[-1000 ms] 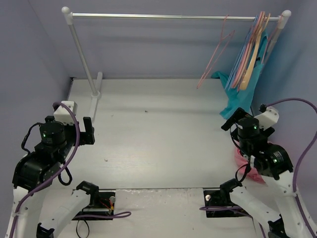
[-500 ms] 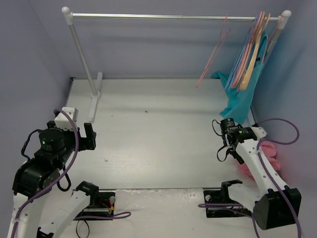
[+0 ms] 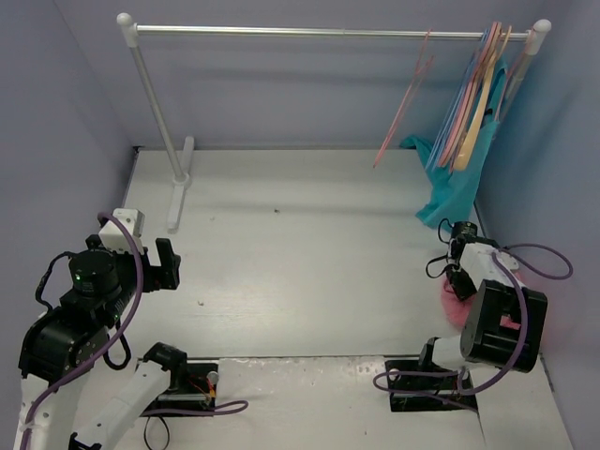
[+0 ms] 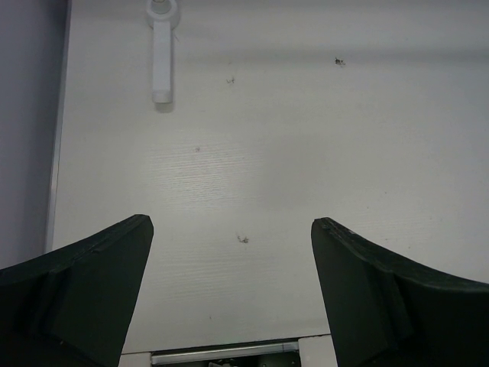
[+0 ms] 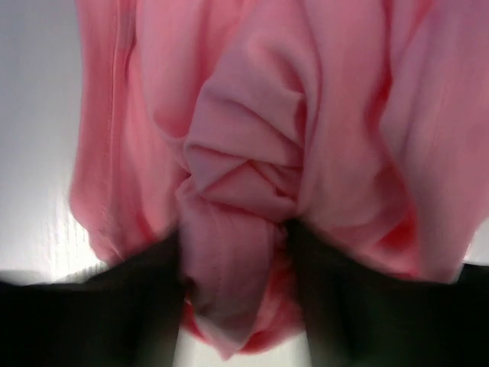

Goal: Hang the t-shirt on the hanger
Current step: Pick up the T-shirt at the corner of the board.

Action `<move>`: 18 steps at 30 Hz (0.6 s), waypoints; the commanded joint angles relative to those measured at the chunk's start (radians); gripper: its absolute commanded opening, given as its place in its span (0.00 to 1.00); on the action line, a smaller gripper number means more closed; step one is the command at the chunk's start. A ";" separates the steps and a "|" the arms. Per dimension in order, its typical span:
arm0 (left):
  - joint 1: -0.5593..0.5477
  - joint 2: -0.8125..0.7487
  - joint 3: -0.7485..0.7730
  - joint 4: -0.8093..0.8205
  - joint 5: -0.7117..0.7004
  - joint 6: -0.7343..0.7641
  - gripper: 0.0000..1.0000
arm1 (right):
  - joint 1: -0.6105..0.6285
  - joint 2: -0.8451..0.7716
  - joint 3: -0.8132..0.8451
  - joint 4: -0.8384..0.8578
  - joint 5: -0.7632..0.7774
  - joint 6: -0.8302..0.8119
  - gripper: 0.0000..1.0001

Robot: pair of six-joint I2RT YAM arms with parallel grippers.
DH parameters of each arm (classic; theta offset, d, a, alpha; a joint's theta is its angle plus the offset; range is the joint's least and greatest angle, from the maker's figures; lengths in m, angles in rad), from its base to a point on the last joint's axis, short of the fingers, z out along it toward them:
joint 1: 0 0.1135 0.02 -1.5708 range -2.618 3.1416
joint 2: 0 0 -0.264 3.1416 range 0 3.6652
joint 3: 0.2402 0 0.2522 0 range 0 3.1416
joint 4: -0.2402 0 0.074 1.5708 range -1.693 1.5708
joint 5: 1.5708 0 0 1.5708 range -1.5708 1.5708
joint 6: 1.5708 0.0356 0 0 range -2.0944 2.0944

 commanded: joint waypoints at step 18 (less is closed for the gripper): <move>-0.005 0.093 0.039 0.106 0.063 -0.041 0.87 | 0.958 -0.225 0.426 -0.044 -0.274 -0.230 0.00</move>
